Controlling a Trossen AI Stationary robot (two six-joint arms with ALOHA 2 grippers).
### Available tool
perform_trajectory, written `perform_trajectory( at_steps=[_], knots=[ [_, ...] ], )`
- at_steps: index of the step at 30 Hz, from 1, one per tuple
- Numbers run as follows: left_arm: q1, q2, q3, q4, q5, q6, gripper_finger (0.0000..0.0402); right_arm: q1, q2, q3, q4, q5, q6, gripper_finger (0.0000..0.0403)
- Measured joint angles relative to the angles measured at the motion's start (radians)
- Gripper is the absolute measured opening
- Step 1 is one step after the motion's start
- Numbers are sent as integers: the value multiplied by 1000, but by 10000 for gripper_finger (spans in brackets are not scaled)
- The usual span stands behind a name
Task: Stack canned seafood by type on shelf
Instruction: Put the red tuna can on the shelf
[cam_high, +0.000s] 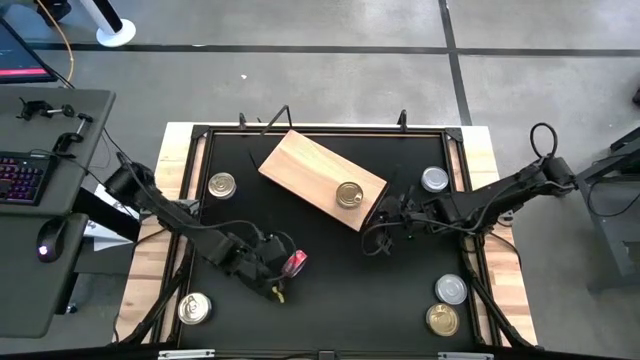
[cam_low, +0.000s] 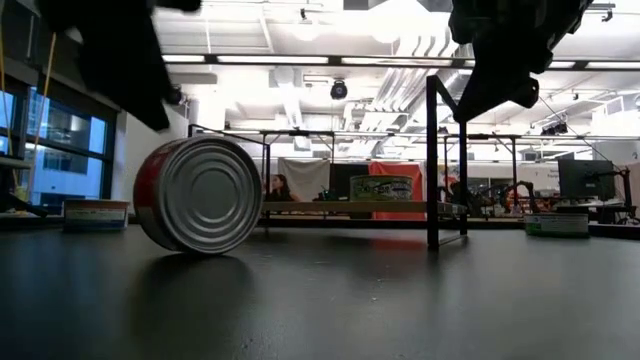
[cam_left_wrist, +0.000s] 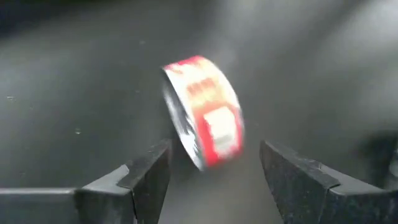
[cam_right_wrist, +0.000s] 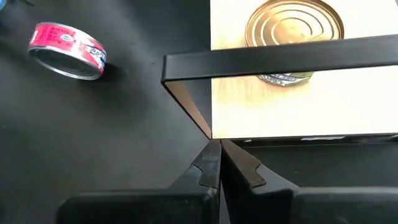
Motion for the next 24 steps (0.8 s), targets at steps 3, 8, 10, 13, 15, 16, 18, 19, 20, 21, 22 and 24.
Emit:
perform_trajectory(
  at_steps=[3, 8, 10, 13, 15, 16, 18, 19, 20, 21, 22, 24],
  knots=[
    [21, 23, 0, 42, -15, -59, 238, 0, 0, 0, -1, -1, -19, 0],
    [24, 41, 0, 79, -18, -100, 238, 0, 0, 0, -2, -1, -27, 0],
    [24, 55, 0, 78, -19, -114, 238, 0, 0, 0, -2, -2, -27, 0],
    [24, 78, 0, 80, -24, -126, 238, 0, 0, 0, -2, -3, -27, 0],
    [25, 97, 0, 78, -24, -138, 238, 0, 0, 0, -1, -3, -27, 0],
    [26, 107, 0, 79, -22, -143, 238, 0, 0, 0, -1, -3, -27, 0],
    [26, 123, 0, 81, -18, -157, 238, 0, 0, 0, -1, -4, -26, 0],
    [26, 131, 0, 82, -12, -165, 238, 0, 0, 0, -1, -4, -23, 0],
    [26, 137, 0, 82, -1, -172, 238, 0, 0, 0, 0, -4, -22, 0],
    [26, 143, 0, 82, 6, -174, 238, 0, 0, 0, 1, -4, -22, 0],
    [26, 144, 0, 85, 13, -174, 236, 0, 0, 0, 1, -4, -21, 0],
    [26, 142, 0, 80, 16, -173, 220, 0, 0, 0, 2, -4, -19, 0]
  ],
)
